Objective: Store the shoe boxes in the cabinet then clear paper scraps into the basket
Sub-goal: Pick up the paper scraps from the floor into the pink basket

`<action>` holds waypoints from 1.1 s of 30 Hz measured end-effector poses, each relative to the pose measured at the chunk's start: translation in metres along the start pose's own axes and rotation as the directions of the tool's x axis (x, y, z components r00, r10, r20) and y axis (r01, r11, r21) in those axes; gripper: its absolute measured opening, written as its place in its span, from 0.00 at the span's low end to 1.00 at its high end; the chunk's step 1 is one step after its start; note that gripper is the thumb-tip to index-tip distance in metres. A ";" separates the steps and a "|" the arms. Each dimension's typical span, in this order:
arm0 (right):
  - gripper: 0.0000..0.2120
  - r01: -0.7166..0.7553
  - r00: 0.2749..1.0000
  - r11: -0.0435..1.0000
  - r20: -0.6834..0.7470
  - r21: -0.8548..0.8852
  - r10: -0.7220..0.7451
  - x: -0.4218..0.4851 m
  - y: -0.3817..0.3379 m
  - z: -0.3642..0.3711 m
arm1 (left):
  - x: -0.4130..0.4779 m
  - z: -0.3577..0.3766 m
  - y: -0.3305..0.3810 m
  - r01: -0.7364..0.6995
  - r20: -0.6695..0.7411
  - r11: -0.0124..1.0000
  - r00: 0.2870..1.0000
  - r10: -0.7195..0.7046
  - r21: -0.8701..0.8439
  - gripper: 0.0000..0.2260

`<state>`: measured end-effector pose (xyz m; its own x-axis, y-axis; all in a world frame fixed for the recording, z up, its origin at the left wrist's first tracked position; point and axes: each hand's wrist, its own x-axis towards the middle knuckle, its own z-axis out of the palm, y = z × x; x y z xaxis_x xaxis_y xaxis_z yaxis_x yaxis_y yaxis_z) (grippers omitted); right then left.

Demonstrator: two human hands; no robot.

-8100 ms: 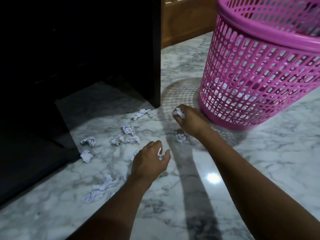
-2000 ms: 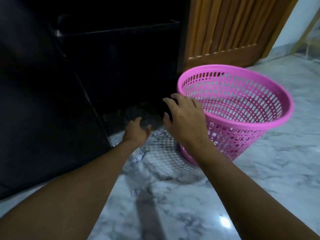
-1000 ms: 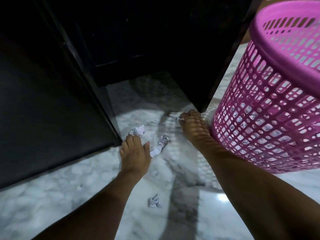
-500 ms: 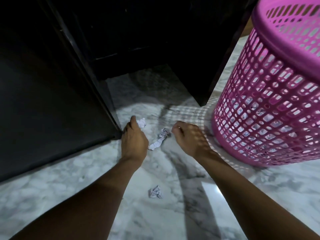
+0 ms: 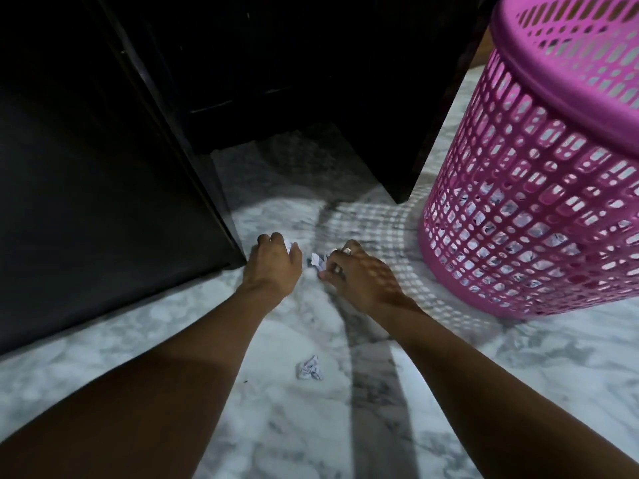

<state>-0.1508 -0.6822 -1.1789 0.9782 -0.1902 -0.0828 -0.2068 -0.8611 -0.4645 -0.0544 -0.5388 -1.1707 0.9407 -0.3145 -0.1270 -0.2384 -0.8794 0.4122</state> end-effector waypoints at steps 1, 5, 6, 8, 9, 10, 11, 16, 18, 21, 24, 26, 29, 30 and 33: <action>0.12 -0.012 1.000 1.000 -0.015 -0.018 0.012 -0.001 0.001 0.001 | -0.005 -0.001 0.000 0.005 -0.023 0.999 1.000 -0.006 -0.036 0.16; 0.09 -0.039 0.997 0.999 -0.063 -0.024 0.037 -0.005 0.000 -0.001 | -0.026 -0.005 -0.001 0.024 0.008 0.980 1.000 -0.023 -0.198 0.11; 0.08 -0.055 0.997 0.998 -0.054 -0.002 0.055 -0.006 -0.001 -0.002 | -0.032 -0.007 -0.001 0.031 0.048 0.972 0.999 -0.020 -0.232 0.10; 0.05 -0.100 0.995 0.994 -0.025 0.053 0.101 -0.008 -0.002 -0.004 | -0.043 -0.011 -0.003 0.019 0.126 0.969 0.992 0.013 -0.247 0.06; 0.06 -0.125 0.992 0.988 -0.020 0.093 0.128 -0.010 -0.002 -0.004 | -0.048 -0.014 -0.003 -0.007 0.155 0.975 0.987 0.043 -0.223 0.03; 0.06 -0.144 0.989 0.979 -0.023 0.144 0.149 -0.012 -0.002 -0.005 | -0.053 -0.017 -0.004 -0.044 0.175 0.982 0.982 0.076 -0.181 0.05; 0.04 -0.158 0.986 0.967 -0.028 0.201 0.167 -0.014 0.000 -0.005 | -0.058 -0.019 -0.005 -0.081 0.193 0.988 0.975 0.106 -0.135 0.06; 0.15 -0.191 0.979 0.890 0.010 0.414 0.206 -0.025 -0.003 -0.010 | -0.084 -0.035 -0.016 -0.195 0.310 0.981 0.932 0.189 -0.012 0.16; 0.20 -0.242 0.968 0.865 0.047 0.440 0.247 -0.027 -0.003 -0.012 | -0.094 -0.038 -0.019 -0.265 0.403 0.962 0.889 0.216 0.068 0.24; 0.19 -0.276 0.955 0.833 0.038 0.480 0.295 -0.030 -0.003 -0.012 | -0.109 -0.034 -0.022 -0.357 0.527 0.916 0.822 0.214 0.185 0.27; 0.15 -0.320 0.937 0.810 0.037 0.492 0.347 -0.031 -0.003 -0.016 | -0.120 -0.022 -0.027 -0.447 0.507 0.870 0.810 0.294 0.209 0.19; 0.14 -0.349 0.927 0.812 0.042 0.467 0.374 -0.031 -0.003 -0.020 | -0.123 -0.018 -0.028 -0.481 0.471 0.856 0.810 0.350 0.191 0.13; 0.15 -0.373 0.910 0.785 0.027 0.494 0.415 -0.031 -0.002 -0.025 | -0.123 -0.015 -0.028 -0.429 0.416 0.896 0.840 0.349 0.113 0.12; 0.15 -0.367 0.908 0.781 0.011 0.506 0.419 -0.030 -0.002 -0.026 | -0.121 -0.014 -0.028 -0.369 0.381 0.928 0.867 0.321 0.058 0.12; 0.12 -0.282 0.936 0.795 -0.028 0.537 0.351 -0.026 0.001 -0.023 | -0.109 -0.010 -0.023 -0.179 0.297 0.979 0.934 0.199 -0.094 0.12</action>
<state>-0.1769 -0.6890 -1.1571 0.8423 -0.4937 -0.2162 -0.4314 -0.3771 -0.8196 -0.1491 -0.4809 -1.1576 0.7592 -0.5751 -0.3047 -0.3792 -0.7714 0.5111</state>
